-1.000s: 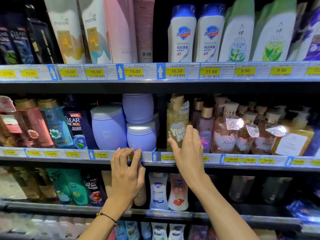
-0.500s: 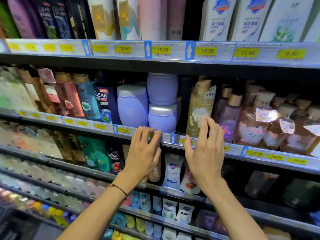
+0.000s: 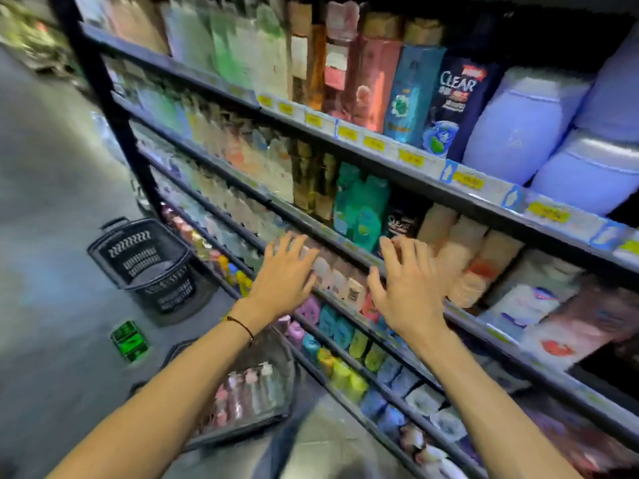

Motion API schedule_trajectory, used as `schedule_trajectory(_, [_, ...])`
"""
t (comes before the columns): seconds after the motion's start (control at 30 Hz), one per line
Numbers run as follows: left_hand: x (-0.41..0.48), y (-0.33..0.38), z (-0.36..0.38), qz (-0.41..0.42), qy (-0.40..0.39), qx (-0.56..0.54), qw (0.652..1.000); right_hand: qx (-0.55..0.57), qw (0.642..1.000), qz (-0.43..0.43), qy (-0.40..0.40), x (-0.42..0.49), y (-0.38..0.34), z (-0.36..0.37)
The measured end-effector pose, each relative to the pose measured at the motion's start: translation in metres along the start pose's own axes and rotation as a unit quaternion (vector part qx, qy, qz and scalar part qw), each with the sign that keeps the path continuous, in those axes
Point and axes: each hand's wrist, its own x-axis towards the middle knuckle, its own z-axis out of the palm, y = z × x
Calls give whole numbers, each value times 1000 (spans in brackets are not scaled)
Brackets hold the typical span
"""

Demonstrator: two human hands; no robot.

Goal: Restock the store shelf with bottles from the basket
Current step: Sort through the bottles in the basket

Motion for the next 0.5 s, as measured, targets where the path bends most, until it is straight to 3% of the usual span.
schedule_trajectory(0.27, [-152,-175,69,-135,-143,-28,980,27,970,-98,-220,-3,-177,145])
schedule_trajectory(0.5, [-232,-251,124,-191,-234,-73,951,-9,914,-148,-378,-26,-264,242])
